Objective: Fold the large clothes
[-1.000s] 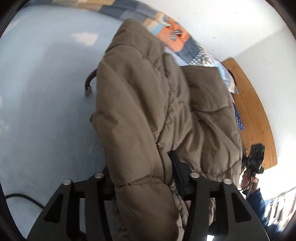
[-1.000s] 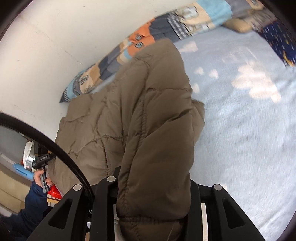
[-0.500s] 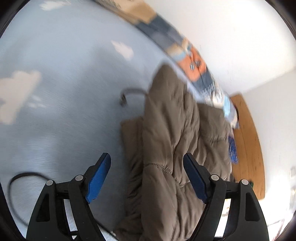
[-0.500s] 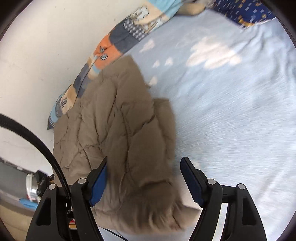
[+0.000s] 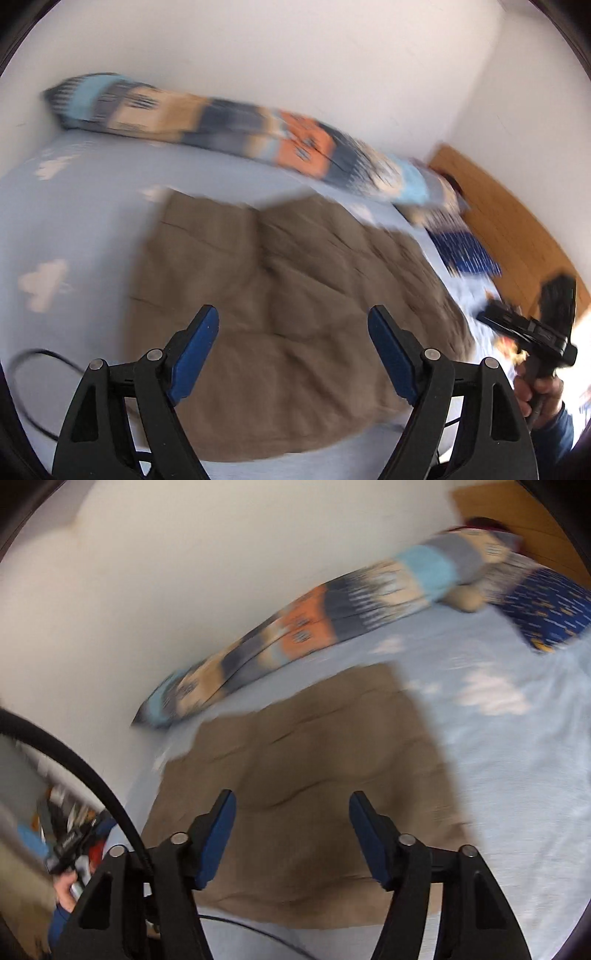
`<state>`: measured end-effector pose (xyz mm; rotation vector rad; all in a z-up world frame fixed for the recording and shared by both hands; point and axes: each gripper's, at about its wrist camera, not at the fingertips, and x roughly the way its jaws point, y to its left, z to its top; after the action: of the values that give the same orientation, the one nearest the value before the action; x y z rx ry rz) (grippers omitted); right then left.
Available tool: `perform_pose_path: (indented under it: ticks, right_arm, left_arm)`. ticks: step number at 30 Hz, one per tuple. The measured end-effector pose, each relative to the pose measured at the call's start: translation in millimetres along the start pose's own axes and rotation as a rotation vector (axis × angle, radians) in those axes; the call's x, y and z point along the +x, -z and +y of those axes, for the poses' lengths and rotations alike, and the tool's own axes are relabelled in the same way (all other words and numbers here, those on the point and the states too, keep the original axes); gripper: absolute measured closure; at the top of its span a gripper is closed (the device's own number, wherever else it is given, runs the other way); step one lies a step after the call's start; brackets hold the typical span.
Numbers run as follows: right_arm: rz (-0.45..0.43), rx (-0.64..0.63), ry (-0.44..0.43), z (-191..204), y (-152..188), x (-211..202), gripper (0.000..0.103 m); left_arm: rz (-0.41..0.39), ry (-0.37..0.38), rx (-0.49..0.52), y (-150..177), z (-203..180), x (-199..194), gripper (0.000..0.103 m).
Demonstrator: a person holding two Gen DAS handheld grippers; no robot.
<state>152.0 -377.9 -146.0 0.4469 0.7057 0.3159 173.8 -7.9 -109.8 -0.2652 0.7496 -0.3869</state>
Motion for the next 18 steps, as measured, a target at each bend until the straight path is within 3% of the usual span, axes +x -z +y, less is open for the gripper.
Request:
perform_pose_path:
  ticks: [5, 9, 18]
  right_arm:
    - [0.090, -0.178, 0.035, 64, 17, 60, 0.057]
    - [0.160, -0.254, 0.139, 67, 27, 101, 0.061]
    - [0.247, -0.240, 0.167, 53, 36, 135, 0.060]
  left_arm:
    - [0.070, -0.093, 0.150, 16, -49, 60, 0.021]
    - [0.116, -0.174, 0.190, 26, -46, 94, 0.016]
    - [0.131, -0.262, 0.251, 38, -44, 114, 0.009]
